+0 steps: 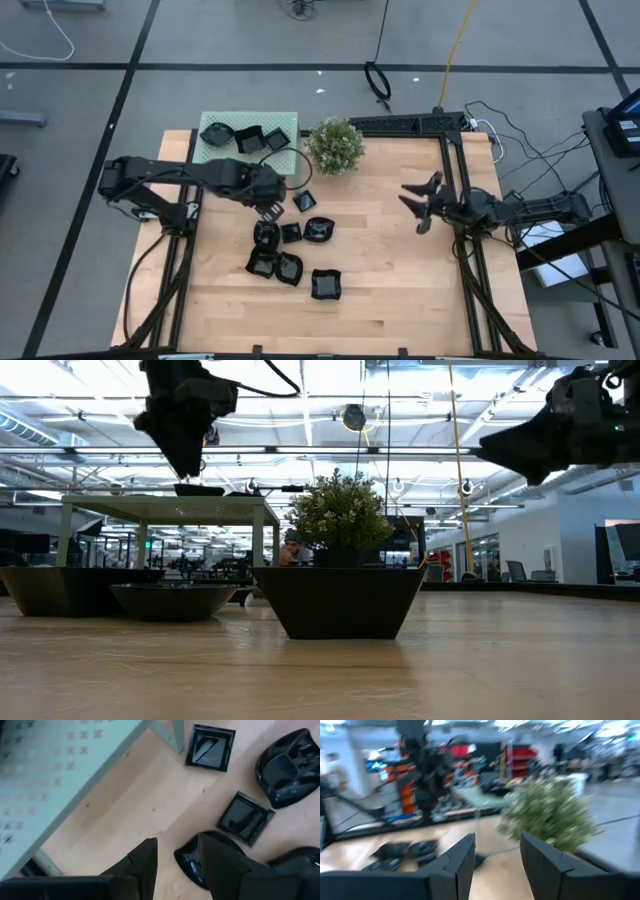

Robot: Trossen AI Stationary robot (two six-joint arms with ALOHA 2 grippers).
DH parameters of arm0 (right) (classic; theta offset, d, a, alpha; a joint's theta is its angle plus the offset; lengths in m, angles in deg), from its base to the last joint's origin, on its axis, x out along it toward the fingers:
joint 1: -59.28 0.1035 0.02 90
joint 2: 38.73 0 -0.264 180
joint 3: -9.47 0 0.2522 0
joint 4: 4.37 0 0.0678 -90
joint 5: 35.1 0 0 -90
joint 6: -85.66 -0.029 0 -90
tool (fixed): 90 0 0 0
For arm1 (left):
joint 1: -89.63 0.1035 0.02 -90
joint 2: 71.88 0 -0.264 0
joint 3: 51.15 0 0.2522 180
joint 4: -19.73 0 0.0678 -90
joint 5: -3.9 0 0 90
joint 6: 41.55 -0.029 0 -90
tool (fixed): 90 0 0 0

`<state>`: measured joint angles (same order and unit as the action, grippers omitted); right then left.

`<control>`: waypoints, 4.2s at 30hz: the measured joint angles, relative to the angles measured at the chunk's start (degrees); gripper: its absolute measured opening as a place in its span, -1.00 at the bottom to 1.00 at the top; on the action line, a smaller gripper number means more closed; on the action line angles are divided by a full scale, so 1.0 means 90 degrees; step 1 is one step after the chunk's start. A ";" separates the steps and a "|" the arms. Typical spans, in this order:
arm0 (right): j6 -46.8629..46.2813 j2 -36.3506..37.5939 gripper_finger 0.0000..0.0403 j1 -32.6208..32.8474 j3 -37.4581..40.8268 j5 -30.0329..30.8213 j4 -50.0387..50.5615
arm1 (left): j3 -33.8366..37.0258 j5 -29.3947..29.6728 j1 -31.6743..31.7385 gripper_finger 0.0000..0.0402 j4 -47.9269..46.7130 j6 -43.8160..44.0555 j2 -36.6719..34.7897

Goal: Pick & Place Mini shaped plates
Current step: Stack the leaf shape plate on top of the leaf shape plate on the shelf

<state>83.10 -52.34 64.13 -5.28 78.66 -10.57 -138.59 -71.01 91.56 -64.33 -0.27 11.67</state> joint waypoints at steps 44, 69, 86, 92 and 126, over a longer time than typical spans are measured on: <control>0.0029 -0.0007 -0.29 0.0000 0.0014 0.0169 -0.0150 | 0.4673 -0.1624 -0.0562 -0.27 0.3561 0.2458 -0.2195; 0.0028 -0.0005 -0.29 0.0000 0.0014 0.0169 -0.0130 | 0.5318 -0.1146 -0.0731 -0.26 0.5621 0.3889 -0.1315; 0.0028 -0.0007 -0.29 0.0002 0.0014 0.0169 -0.0128 | 0.5319 -0.1380 -0.0730 -0.93 0.6345 0.4279 -0.1288; 0.0028 -0.0005 -0.29 0.0001 0.0014 0.0171 -0.0128 | 0.5055 -0.1324 -0.0565 -0.97 0.6583 0.4259 -0.1287; 0.0028 -0.0066 -0.29 0.0002 0.0014 0.0188 -0.0102 | 0.2755 0.4652 0.1224 -0.93 0.4773 0.3974 -0.2698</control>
<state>83.35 -52.93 64.15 -5.15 80.35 -11.48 -113.79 -29.14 102.58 -21.37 35.50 -12.62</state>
